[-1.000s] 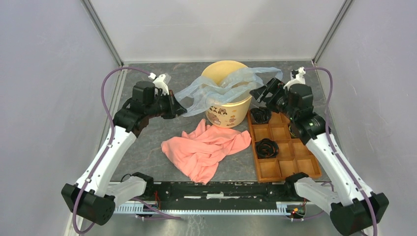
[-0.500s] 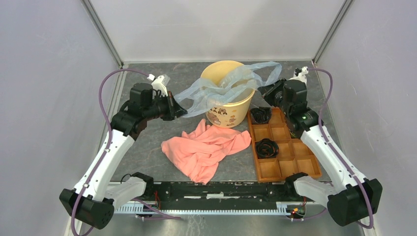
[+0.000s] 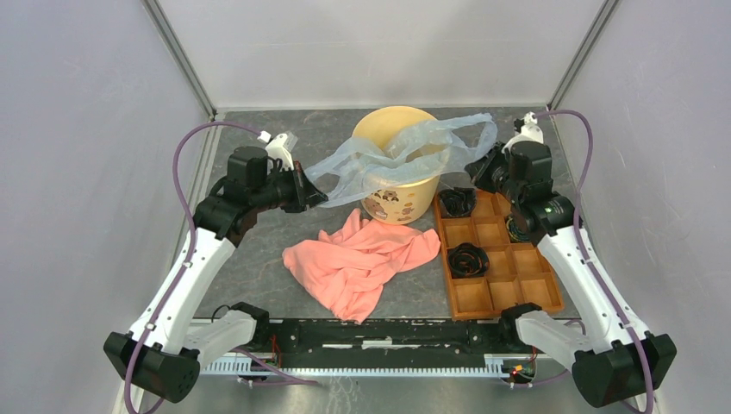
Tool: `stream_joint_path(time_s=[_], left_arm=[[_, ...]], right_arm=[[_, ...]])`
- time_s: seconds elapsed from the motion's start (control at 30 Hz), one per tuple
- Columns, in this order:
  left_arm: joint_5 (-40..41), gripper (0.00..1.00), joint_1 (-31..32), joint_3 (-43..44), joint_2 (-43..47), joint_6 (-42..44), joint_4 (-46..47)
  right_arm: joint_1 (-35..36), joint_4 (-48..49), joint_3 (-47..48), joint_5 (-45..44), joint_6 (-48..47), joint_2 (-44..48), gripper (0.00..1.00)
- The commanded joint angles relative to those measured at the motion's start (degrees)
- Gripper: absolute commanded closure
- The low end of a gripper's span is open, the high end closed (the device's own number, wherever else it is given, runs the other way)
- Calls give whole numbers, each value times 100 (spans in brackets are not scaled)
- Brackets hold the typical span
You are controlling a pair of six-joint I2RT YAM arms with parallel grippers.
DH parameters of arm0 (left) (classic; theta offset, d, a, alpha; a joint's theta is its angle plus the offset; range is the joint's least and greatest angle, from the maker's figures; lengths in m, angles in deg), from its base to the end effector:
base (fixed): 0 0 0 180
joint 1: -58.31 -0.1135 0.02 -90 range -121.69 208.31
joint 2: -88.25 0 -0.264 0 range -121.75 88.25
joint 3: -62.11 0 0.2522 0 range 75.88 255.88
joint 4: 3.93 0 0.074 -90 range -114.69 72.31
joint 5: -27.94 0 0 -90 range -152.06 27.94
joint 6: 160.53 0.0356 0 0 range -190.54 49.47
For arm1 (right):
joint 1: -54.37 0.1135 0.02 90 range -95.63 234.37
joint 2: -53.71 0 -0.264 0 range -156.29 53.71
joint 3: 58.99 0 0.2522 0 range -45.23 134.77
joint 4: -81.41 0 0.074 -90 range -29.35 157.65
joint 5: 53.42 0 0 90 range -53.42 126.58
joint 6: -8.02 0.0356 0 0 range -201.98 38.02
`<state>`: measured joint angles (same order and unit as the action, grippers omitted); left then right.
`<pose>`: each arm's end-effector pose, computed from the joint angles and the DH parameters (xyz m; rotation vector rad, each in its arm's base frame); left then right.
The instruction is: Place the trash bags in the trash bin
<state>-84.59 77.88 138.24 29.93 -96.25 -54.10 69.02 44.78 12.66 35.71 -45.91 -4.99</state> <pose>0.1950 -0.0838 0.3581 0.1230 2.2139 -0.8721 0.2217 0.0574 0.3516 0.3866 1.9900 0.5534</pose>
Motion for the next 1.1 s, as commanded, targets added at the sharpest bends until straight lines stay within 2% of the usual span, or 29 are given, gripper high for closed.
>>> stream_joint_path(time_s=[0.0,0.2,0.47,0.57,0.67,0.87,1.07], left_arm=[[201,98,-24,-73,38,84,20],[348,98,-24,-106,-198,64,168],[528,98,-26,-261,-637,-181,740],[680,96,-34,-252,-869,-197,919],[793,91,-33,-182,-1036,-189,952],[707,70,-35,-251,-709,-168,911],[1002,27,-33,-158,34,31,379]], right_arm=[[-68,-184,109,505,-951,-133,100],[-73,-264,37,451,-1720,-453,100],[-80,732,-223,1189,-2293,-975,99],[-80,759,-203,1122,-2670,-1199,93],[-78,438,-156,896,-2952,-1115,81],[-77,-553,-113,606,-3143,-128,51],[-77,-1658,814,425,-3457,366,29]])
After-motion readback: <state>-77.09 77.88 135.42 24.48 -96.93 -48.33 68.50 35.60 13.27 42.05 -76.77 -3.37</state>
